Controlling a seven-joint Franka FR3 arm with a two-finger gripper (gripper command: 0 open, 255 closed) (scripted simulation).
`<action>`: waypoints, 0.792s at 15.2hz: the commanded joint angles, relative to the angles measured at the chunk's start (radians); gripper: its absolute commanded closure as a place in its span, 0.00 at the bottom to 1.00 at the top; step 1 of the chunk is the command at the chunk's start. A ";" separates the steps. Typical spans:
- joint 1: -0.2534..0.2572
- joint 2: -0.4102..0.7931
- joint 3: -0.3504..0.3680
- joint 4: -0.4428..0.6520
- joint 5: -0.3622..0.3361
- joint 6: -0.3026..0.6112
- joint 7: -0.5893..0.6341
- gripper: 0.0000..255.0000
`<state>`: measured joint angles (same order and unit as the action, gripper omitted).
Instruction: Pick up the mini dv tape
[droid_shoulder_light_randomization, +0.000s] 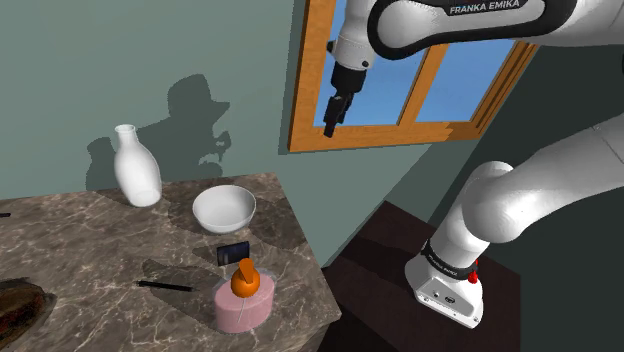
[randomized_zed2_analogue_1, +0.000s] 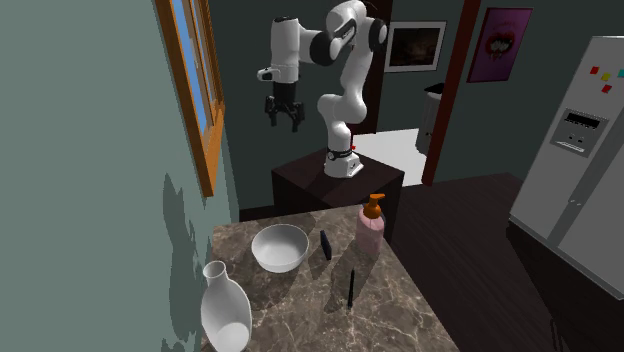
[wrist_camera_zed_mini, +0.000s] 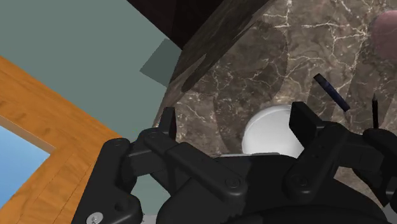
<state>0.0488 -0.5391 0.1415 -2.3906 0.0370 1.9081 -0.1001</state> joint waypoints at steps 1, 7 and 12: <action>0.016 0.058 0.019 0.004 0.008 0.041 -0.001 0.00; 0.058 0.232 0.076 0.020 0.022 0.158 -0.003 0.00; 0.091 0.387 0.123 0.055 0.017 0.244 0.001 0.00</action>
<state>0.1342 -0.1763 0.2578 -2.3364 0.0548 2.1344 -0.0954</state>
